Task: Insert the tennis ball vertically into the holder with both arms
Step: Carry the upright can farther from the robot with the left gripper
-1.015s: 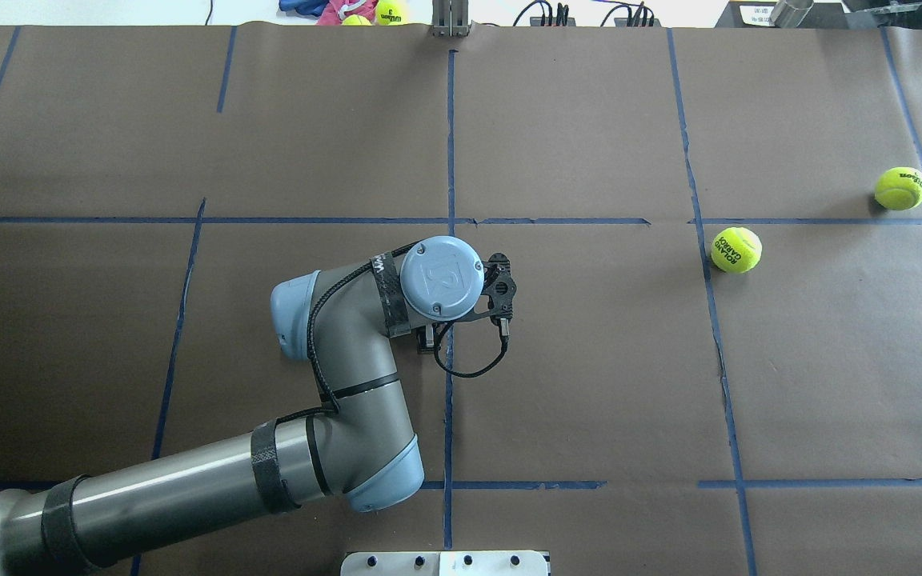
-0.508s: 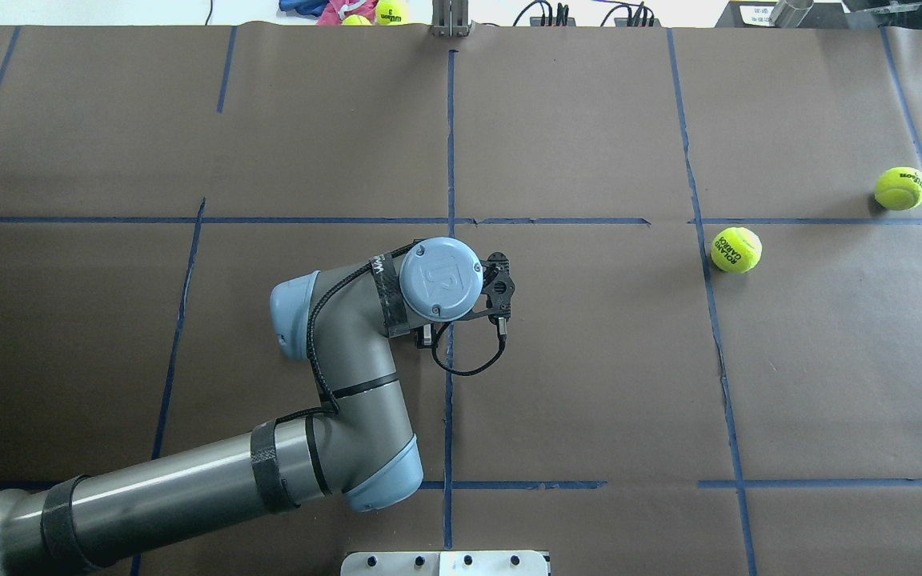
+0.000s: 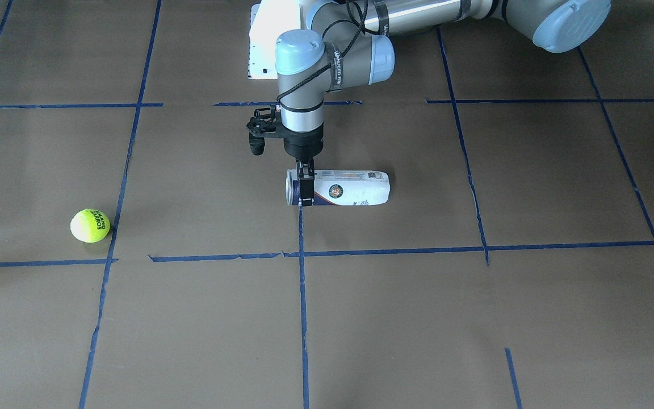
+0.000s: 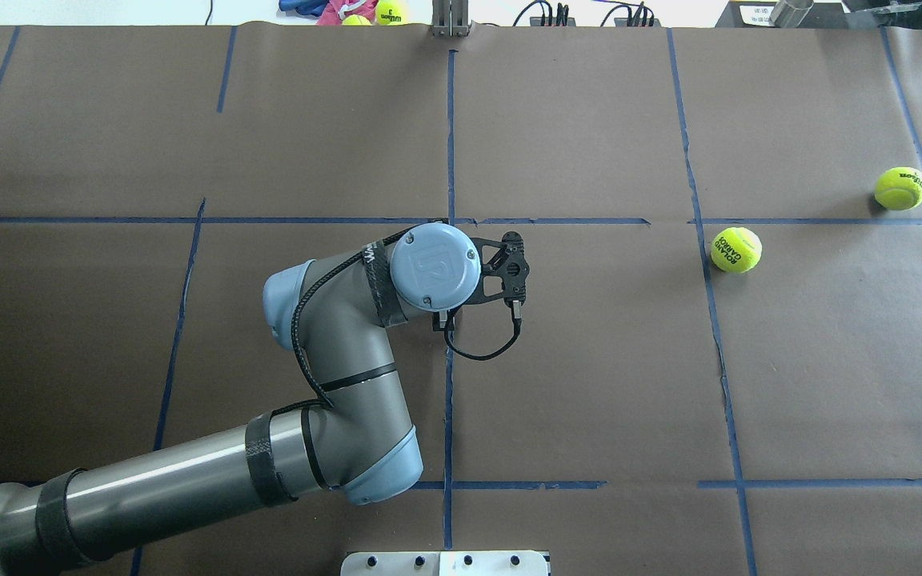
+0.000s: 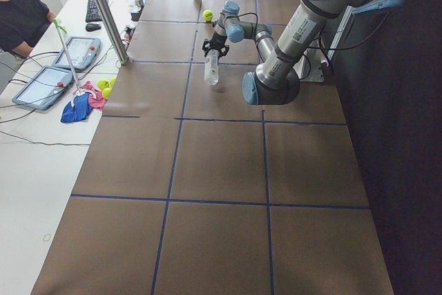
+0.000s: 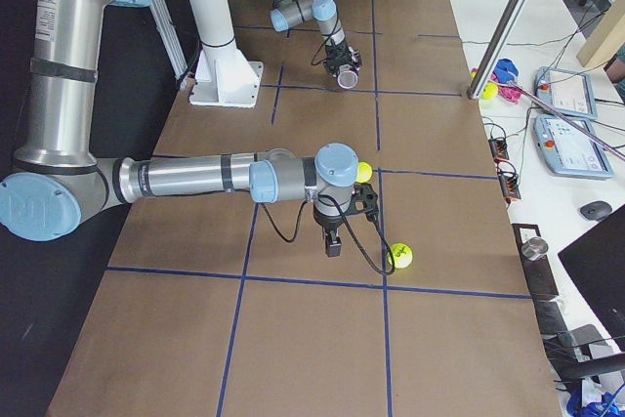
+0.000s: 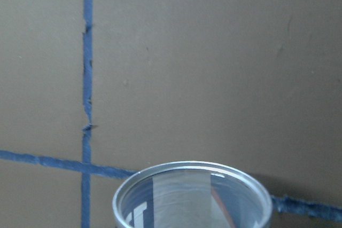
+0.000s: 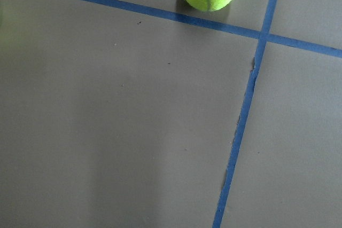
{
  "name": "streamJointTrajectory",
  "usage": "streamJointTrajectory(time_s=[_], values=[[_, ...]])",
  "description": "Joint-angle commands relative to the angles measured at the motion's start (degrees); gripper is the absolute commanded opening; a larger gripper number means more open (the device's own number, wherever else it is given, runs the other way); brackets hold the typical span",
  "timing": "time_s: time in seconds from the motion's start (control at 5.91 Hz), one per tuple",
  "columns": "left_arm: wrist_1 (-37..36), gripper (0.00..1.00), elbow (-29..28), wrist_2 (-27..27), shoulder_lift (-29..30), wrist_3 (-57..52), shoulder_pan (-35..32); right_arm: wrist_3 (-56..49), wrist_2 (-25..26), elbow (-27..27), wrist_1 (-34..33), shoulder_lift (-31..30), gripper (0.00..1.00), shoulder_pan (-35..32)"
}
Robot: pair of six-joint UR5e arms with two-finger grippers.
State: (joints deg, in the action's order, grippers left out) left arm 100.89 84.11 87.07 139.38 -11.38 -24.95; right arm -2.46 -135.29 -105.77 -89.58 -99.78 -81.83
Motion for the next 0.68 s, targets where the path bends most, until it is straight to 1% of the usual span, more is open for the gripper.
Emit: streamJointTrajectory(time_s=[0.0, 0.17, 0.34, 0.51], values=[[18.61, 0.78, 2.19, 0.03, -1.91, 11.5, -1.58, 0.0, -0.68, -0.05, 0.02, 0.11, 1.0, 0.0], [28.03, 0.78, 2.11, -0.06, -2.01, 18.87, -2.72, 0.09, -0.77, -0.05, 0.02, 0.2, 1.0, 0.0], [39.35, 0.77, 2.11, -0.06, -2.79, 25.64, -3.86, 0.09, -1.64, -0.05, 0.02, 0.2, 1.0, 0.0], [48.86, 0.77, 2.11, -0.15, -5.32, 30.06, -4.05, 0.17, -1.65, -0.05, 0.11, 0.38, 1.0, 0.0]])
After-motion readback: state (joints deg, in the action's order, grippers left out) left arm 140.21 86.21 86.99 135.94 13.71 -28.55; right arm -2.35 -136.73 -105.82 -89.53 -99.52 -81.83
